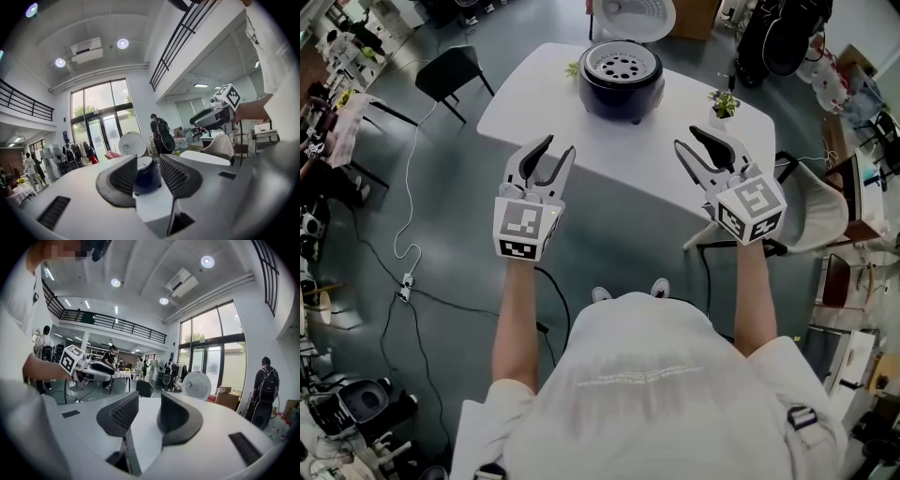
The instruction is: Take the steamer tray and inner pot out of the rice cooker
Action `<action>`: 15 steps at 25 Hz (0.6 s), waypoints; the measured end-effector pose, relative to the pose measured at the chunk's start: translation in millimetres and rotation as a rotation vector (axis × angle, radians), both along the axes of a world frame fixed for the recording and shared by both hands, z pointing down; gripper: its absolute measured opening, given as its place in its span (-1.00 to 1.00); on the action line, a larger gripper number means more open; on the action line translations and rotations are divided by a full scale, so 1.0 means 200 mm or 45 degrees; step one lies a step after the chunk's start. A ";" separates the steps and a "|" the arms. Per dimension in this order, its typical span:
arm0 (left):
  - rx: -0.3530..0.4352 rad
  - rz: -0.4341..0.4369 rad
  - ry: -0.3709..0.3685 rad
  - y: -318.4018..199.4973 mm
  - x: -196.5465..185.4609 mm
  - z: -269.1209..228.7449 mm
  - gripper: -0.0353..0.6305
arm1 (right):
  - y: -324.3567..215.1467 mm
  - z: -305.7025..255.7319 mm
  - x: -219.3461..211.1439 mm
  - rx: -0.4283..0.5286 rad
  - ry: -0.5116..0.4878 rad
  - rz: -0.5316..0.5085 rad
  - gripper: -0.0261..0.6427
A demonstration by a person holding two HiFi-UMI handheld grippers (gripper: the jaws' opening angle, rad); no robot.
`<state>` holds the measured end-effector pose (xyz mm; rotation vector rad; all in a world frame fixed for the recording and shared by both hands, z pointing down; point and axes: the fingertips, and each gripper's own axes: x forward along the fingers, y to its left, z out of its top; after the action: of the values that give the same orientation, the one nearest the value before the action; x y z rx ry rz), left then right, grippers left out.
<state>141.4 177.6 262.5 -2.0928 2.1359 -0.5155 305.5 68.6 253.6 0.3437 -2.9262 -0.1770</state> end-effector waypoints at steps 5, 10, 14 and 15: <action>-0.043 0.001 -0.048 0.03 -0.07 0.03 -0.40 | 0.04 0.04 -0.06 0.062 0.067 -0.004 -0.43; -0.039 0.030 -0.034 0.10 -0.13 0.05 -0.40 | 0.10 0.05 -0.11 0.104 0.127 0.026 -0.38; -0.046 0.053 -0.056 0.17 -0.18 0.06 -0.40 | 0.18 0.06 -0.15 0.211 0.212 0.043 -0.35; -0.050 0.056 -0.066 0.18 -0.19 0.06 -0.40 | 0.19 0.06 -0.16 0.229 0.229 0.046 -0.35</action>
<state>102.7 212.8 274.9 -2.1176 2.0632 -0.6047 274.2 107.0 265.4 0.3854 -2.7305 -0.4438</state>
